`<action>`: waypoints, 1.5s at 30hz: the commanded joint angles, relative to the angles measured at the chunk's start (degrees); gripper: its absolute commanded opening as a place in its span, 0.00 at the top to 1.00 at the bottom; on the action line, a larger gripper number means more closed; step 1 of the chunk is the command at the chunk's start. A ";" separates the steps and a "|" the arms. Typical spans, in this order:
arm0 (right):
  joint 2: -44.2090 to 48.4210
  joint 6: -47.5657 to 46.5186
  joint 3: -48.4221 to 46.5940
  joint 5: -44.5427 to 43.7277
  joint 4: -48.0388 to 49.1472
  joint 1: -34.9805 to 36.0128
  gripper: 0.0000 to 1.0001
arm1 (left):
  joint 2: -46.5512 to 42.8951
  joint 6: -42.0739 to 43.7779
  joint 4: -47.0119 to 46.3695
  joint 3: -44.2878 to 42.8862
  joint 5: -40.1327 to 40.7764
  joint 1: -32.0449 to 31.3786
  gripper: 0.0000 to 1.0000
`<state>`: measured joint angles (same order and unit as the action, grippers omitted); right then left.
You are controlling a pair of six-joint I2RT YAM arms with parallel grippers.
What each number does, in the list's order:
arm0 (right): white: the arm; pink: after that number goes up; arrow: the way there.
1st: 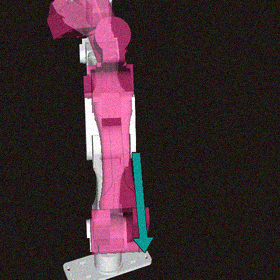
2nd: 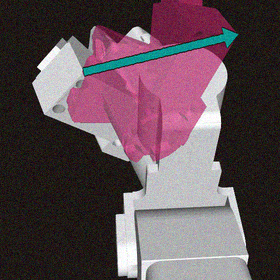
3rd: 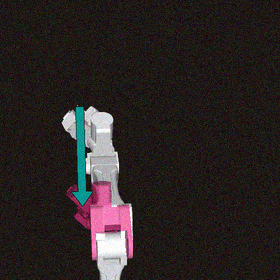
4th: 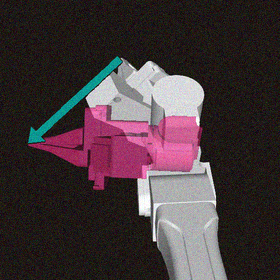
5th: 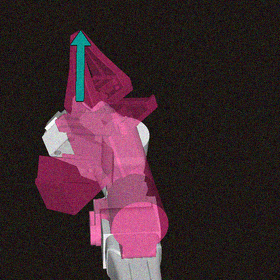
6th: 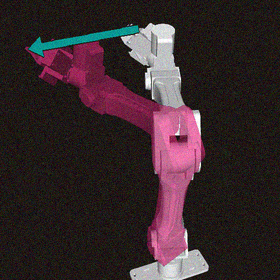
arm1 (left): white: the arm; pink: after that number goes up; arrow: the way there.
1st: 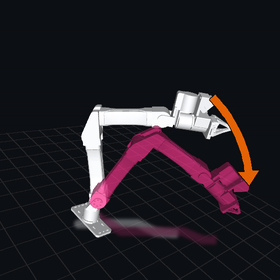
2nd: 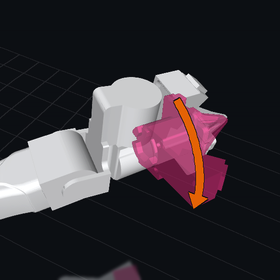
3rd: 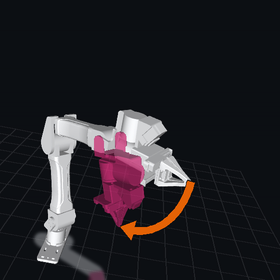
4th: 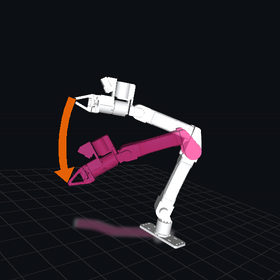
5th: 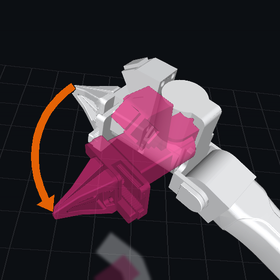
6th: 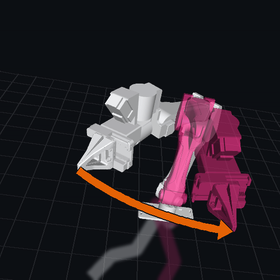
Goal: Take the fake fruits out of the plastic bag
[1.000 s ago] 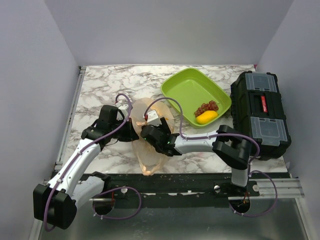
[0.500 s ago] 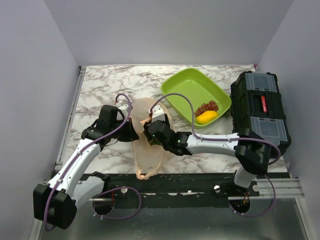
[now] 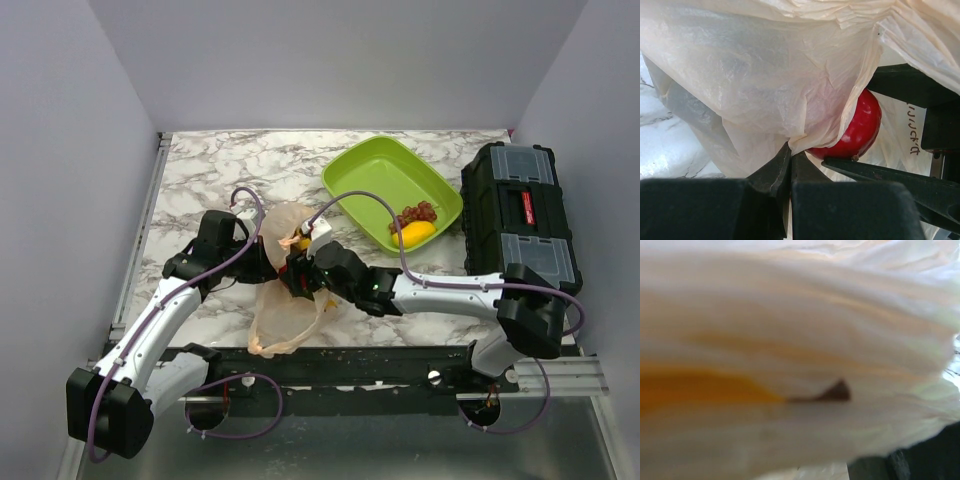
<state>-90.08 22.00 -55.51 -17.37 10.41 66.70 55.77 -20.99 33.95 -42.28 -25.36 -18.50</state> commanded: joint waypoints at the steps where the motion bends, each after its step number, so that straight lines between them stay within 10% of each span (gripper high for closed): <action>1: 0.08 1.15 0.37 2.62 3.32 -0.21 0.88 | -0.57 0.56 0.06 0.11 0.51 -0.26 1.00; 17: -10.68 -3.72 4.78 -9.51 15.20 -1.40 0.67 | 0.74 0.34 -0.58 0.55 -1.13 -1.04 1.00; 29: -3.91 0.03 -1.63 -3.74 -2.27 -1.47 0.13 | 1.62 0.34 -0.51 0.36 -1.90 -1.18 1.00; 35: -3.83 1.34 -3.34 -2.09 -5.08 -1.42 0.12 | 1.20 0.25 -0.55 0.45 -1.71 -1.31 1.00; 40: -6.12 2.09 -6.20 0.06 -6.52 -1.47 0.36 | 1.01 0.25 -0.50 0.45 -1.11 -1.54 1.00; 45: -9.20 1.38 -8.54 -5.43 -9.12 -1.40 0.30 | 1.50 0.25 -0.51 0.36 -0.96 -1.61 1.00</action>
<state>-96.05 23.57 -61.17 -19.51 5.67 65.39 57.25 -20.99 33.91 -42.28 -25.58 -19.64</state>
